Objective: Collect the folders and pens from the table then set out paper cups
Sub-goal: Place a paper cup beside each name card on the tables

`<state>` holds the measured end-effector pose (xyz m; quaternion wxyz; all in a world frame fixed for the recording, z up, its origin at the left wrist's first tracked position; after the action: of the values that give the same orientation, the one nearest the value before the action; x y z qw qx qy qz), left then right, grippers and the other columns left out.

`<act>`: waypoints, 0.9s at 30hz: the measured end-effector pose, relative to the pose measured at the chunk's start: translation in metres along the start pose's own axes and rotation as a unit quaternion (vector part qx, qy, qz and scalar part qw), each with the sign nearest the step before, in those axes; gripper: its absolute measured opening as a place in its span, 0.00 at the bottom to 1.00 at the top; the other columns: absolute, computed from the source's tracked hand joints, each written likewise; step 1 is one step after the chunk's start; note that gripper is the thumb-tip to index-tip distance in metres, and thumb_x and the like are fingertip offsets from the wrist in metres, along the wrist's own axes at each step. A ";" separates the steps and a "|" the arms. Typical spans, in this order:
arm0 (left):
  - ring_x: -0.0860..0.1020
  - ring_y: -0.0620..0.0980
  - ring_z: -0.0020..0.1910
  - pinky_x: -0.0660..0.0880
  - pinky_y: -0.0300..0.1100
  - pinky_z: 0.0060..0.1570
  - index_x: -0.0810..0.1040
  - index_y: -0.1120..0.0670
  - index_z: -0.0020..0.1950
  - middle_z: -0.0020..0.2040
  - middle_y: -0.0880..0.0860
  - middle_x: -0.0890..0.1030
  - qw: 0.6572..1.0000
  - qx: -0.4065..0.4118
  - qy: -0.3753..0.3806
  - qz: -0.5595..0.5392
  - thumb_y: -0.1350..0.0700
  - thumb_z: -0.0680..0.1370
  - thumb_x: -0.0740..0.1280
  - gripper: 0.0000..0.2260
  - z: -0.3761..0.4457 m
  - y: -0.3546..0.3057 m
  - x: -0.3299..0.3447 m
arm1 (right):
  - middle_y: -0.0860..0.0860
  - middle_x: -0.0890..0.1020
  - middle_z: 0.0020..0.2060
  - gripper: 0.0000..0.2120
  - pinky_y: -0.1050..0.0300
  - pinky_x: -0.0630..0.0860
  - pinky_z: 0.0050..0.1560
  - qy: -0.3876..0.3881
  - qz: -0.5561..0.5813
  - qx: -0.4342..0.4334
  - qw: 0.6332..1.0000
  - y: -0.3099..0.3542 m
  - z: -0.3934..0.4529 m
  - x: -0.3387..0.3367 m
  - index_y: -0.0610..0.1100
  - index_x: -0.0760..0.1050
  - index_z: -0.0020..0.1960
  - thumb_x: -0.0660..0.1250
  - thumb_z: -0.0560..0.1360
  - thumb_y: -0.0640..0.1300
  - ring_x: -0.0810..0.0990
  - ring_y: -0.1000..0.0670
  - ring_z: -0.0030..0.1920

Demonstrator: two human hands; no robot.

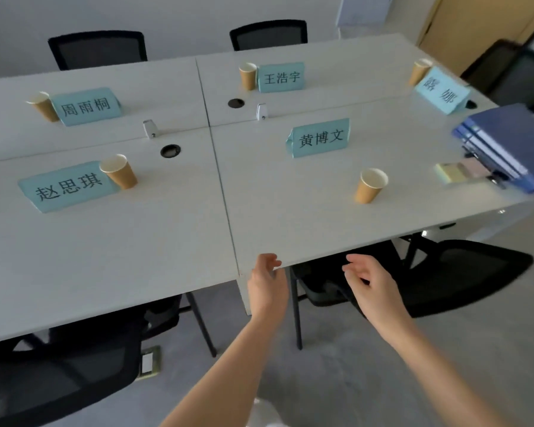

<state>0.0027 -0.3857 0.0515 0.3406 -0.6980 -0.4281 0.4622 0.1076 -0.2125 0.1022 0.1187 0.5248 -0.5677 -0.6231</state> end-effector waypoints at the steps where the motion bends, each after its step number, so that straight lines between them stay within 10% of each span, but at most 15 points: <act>1: 0.77 0.48 0.51 0.71 0.40 0.41 0.74 0.50 0.58 0.54 0.45 0.80 1.000 0.000 0.003 0.002 0.63 0.78 0.59 0.13 -0.002 -0.001 0.012 | 0.54 0.81 0.51 0.12 0.73 0.70 0.45 -0.002 0.001 0.001 1.000 -0.003 0.003 -0.011 0.46 0.73 0.62 0.64 0.79 0.42 0.77 0.58 0.54; 7: 0.76 0.49 0.52 0.68 0.35 0.37 0.73 0.48 0.60 0.56 0.45 0.77 1.000 0.007 0.010 0.013 0.61 0.78 0.59 0.13 0.010 -0.020 0.075 | 0.55 0.80 0.49 0.14 0.63 0.71 0.55 0.003 -0.014 0.014 1.000 -0.028 0.052 -0.065 0.45 0.72 0.62 0.66 0.78 0.41 0.78 0.54 0.56; 27: 0.63 0.49 0.72 0.66 0.46 0.69 0.65 0.53 0.73 0.72 0.50 0.68 0.989 -0.035 -0.037 0.140 0.60 0.79 0.59 0.21 0.118 -0.081 0.255 | 0.47 0.74 0.59 0.35 0.50 0.72 0.60 0.124 -0.078 0.037 0.989 -0.094 0.298 -0.127 0.42 0.62 0.71 0.75 0.70 0.45 0.75 0.45 0.59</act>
<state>-0.0780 -0.1109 -0.0083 0.2315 -0.7449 -0.3545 0.5156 -0.0316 0.0860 0.0317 0.1196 0.6445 -0.5289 -0.5390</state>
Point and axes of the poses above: each hand's wrist, its own z-axis towards the middle knuckle, its own x-axis out of the palm, y = z × x, the point moved 5 cm from there along z, towards the middle knuckle
